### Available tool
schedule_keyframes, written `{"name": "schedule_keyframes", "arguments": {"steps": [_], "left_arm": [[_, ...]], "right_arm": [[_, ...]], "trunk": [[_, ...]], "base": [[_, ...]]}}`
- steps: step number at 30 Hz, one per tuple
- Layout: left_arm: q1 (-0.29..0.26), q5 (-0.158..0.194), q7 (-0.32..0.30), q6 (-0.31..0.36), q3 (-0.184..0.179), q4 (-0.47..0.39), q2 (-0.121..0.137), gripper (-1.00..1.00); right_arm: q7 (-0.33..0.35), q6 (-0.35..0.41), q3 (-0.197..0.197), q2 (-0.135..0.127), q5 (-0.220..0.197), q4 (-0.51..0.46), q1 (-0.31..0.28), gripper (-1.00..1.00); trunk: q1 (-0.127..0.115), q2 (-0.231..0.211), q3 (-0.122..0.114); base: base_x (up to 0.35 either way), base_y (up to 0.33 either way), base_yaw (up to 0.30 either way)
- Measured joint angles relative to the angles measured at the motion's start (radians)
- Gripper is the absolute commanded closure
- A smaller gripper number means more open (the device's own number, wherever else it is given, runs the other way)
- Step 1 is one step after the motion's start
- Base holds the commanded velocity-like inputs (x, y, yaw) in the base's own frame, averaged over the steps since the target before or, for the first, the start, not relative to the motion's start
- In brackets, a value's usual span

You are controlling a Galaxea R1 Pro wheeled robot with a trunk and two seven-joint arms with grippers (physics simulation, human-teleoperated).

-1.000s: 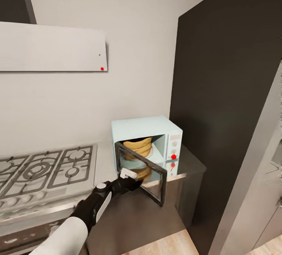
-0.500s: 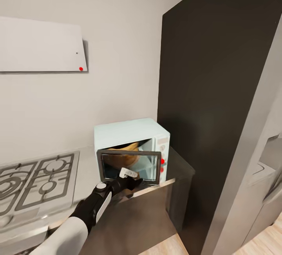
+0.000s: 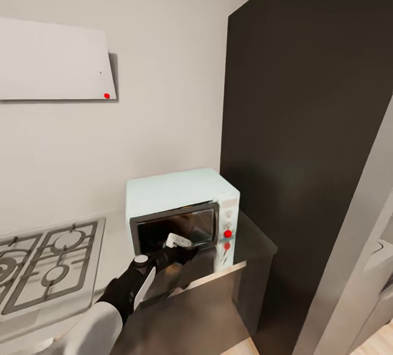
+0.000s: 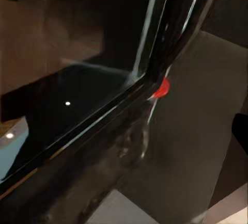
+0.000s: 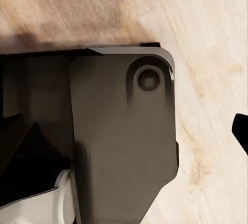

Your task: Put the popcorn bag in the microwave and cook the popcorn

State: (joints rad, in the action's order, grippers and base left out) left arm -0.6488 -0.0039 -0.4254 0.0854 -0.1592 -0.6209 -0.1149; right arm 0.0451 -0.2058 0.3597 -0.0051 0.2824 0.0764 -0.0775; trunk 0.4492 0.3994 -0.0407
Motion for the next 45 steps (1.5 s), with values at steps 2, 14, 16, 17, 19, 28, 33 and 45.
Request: {"name": "schedule_keyframes", "arguments": {"steps": [2,14,16,17,19,28,33,45], "left_arm": [[0.000,0.000,0.000,0.000,0.000,0.001,0.000,-1.00],[0.002,-0.002,-0.028,0.001,-0.003,0.004,0.000,-1.00],[0.001,-0.002,-0.034,0.002,-0.003,0.004,0.000,-1.00],[0.001,-0.001,-0.034,0.003,-0.003,0.004,0.000,-1.00],[0.001,0.000,-0.033,0.003,-0.003,0.005,0.000,-1.00],[0.000,0.001,0.001,0.000,0.000,0.004,0.000,-1.00],[0.000,0.001,0.001,0.000,0.000,0.004,0.001,-1.00],[0.000,0.000,0.001,0.000,0.001,0.152,0.000,-1.00]], "right_arm": [[0.000,0.000,0.000,0.000,0.000,0.000,0.000,-1.00],[0.000,0.000,0.000,0.001,0.000,0.000,0.000,-1.00],[0.000,0.000,0.000,0.000,0.000,0.000,0.000,-1.00],[0.000,0.000,0.000,0.000,0.000,0.000,0.000,-1.00],[-0.001,0.000,0.000,0.001,0.000,0.000,0.000,-1.00],[-0.002,0.000,0.000,0.000,0.002,-0.002,0.000,-1.00],[-0.001,0.000,0.000,0.000,0.002,-0.002,0.000,-1.00],[0.000,-0.001,0.000,0.000,0.002,-0.002,0.000,-1.00]], "trunk": [[0.000,0.000,0.000],[0.000,0.000,0.000],[0.000,0.000,0.000],[0.000,0.000,0.000],[0.000,0.000,0.000],[0.001,0.000,0.000],[0.001,0.000,0.000],[0.001,0.000,0.000]], "base": [[0.049,0.000,0.000],[0.064,0.000,0.000],[0.005,0.000,0.000],[0.002,0.000,0.000],[-0.007,0.000,0.000],[-0.289,0.000,0.000],[-0.343,0.000,0.000],[-0.337,0.000,0.000]]}}
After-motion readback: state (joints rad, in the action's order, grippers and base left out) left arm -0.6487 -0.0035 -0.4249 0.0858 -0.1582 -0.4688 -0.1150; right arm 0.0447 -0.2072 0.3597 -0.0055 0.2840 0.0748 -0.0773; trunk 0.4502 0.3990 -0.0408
